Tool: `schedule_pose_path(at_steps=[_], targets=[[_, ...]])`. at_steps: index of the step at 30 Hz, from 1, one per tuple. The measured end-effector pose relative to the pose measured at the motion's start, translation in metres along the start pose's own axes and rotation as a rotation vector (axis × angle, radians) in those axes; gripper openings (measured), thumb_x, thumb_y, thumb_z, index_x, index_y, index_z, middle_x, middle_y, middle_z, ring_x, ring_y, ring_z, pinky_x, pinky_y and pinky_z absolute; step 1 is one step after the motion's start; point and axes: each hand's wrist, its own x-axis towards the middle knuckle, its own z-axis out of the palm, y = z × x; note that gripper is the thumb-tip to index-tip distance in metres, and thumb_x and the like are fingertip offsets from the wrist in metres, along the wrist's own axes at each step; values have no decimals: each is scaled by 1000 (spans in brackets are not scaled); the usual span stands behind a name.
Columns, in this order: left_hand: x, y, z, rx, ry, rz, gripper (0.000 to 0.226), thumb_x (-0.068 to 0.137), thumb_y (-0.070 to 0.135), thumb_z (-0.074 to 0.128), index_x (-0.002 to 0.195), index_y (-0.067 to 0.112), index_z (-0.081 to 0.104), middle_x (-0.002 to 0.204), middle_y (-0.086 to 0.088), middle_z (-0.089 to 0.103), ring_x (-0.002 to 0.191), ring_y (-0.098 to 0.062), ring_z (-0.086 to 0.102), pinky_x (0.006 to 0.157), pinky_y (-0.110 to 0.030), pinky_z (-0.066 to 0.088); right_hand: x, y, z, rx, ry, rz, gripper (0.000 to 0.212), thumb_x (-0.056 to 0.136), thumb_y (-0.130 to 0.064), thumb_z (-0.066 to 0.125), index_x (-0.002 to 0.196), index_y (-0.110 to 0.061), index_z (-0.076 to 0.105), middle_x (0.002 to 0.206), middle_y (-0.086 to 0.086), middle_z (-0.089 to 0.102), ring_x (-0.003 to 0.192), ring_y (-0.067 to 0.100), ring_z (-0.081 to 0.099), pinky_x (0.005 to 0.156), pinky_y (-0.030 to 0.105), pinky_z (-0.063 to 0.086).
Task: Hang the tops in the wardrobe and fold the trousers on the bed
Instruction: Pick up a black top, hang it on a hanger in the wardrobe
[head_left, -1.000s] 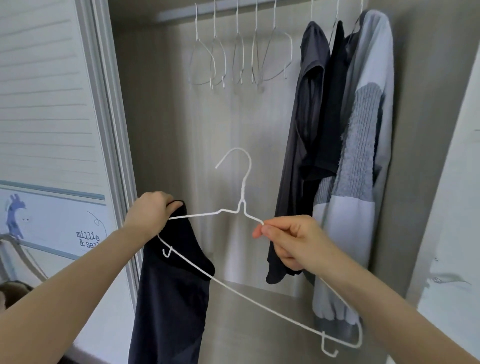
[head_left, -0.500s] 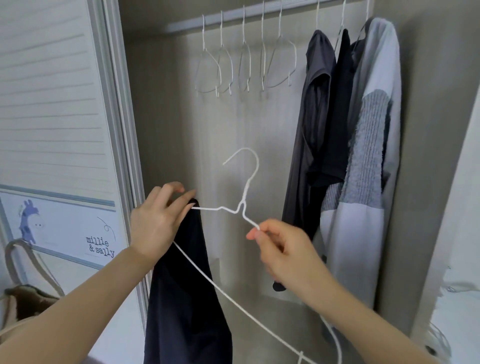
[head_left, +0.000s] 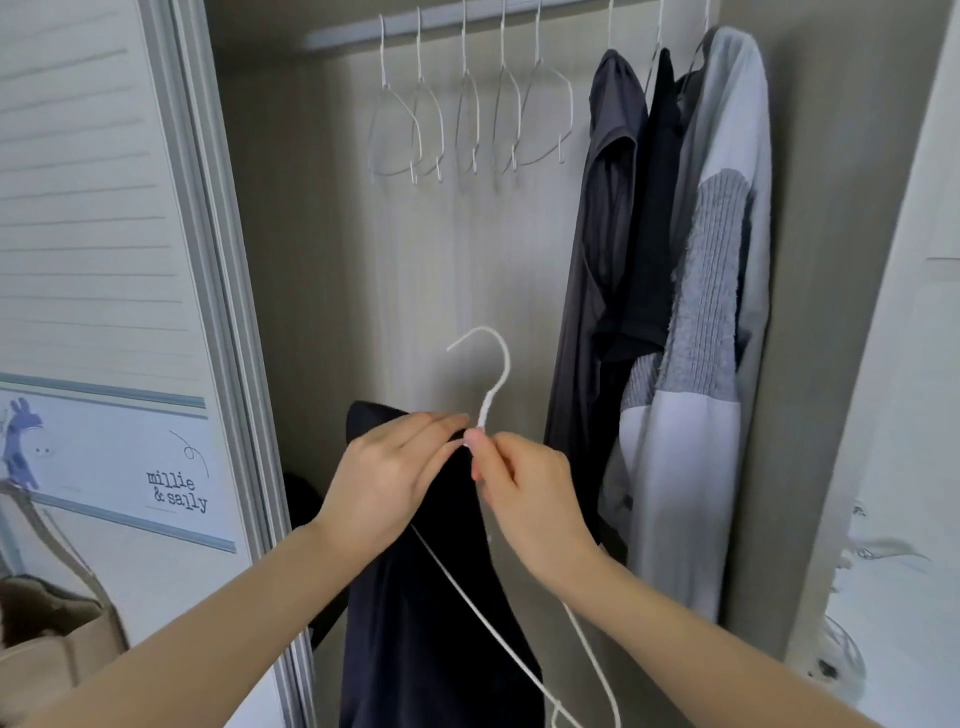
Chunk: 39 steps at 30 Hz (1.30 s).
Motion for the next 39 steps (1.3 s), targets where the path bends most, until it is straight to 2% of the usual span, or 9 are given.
schedule_pose_path(at_steps=[5, 10, 15, 17, 20, 24, 31, 34, 39], targets=[[10, 3, -18, -85, -201, 1, 40, 104, 35, 37, 137, 20, 55, 133, 10, 59, 123, -6, 53, 118, -48, 25, 1, 17, -21, -85, 156, -204, 39, 97, -47, 38, 67, -25, 50, 49, -18, 42, 45, 9, 47, 49, 34, 44], [22, -3, -18, 138, -50, 215, 18, 102, 21, 49, 115, 17, 59, 89, -4, 59, 81, -24, 56, 107, -55, 37, 2, 6, -20, -209, 216, -375, 47, 101, -42, 38, 73, -14, 62, 53, -14, 48, 45, 8, 47, 44, 35, 43], [19, -23, -19, 261, 26, 199, 30, 89, -2, 62, 117, 10, 60, 78, -10, 53, 67, -27, 50, 101, -55, 43, -8, -11, -24, -336, 325, -403, 31, 92, -39, 53, 112, -16, 51, 97, 0, 59, 87, 19, 54, 73, 30, 46], [19, -27, -22, 231, 39, 165, 35, 86, -8, 61, 119, 5, 62, 82, -13, 52, 66, -30, 53, 93, -53, 49, -29, -10, -9, -406, 186, -501, 24, 91, -31, 54, 110, -16, 49, 100, 1, 60, 87, 21, 58, 73, 32, 50], [19, -28, -23, 240, -17, 111, 56, 82, -12, 63, 131, 11, 51, 105, -11, 49, 67, -28, 55, 54, -43, 53, -53, -8, 19, -265, -220, -107, 51, 96, -39, 49, 140, -23, 30, 132, -7, 46, 117, 7, 52, 91, 16, 43], [13, -30, -27, 253, -71, 183, 55, 84, -13, 53, 137, 4, 52, 133, -8, 49, 76, -26, 64, 48, -36, 53, -47, 3, 36, 49, -321, 195, 64, 91, -44, 55, 146, -28, 26, 139, -7, 40, 130, 4, 34, 108, 18, 27], [2, -49, -35, 295, 13, 160, 38, 99, -2, 46, 135, 3, 57, 141, -8, 55, 114, -27, 64, 88, -41, 57, -61, -7, 33, 92, -435, -81, 20, 89, -33, 60, 98, -16, 53, 100, -8, 51, 102, 8, 45, 93, 22, 39], [-6, -66, -52, 346, 47, 27, 43, 94, -2, 46, 134, 8, 57, 134, -8, 61, 95, -33, 70, 69, -41, 59, -70, 1, 12, 191, -637, 20, 22, 88, -40, 61, 101, -22, 58, 94, -4, 64, 91, 11, 62, 86, 31, 51], [-25, -91, -76, 427, 53, -32, 51, 95, -4, 50, 139, 21, 51, 120, 1, 66, 54, -32, 59, 40, -28, 35, -43, 57, -31, -514, -571, -285, 19, 96, -35, 45, 106, -20, 52, 101, -2, 58, 96, 17, 56, 83, 27, 44]])
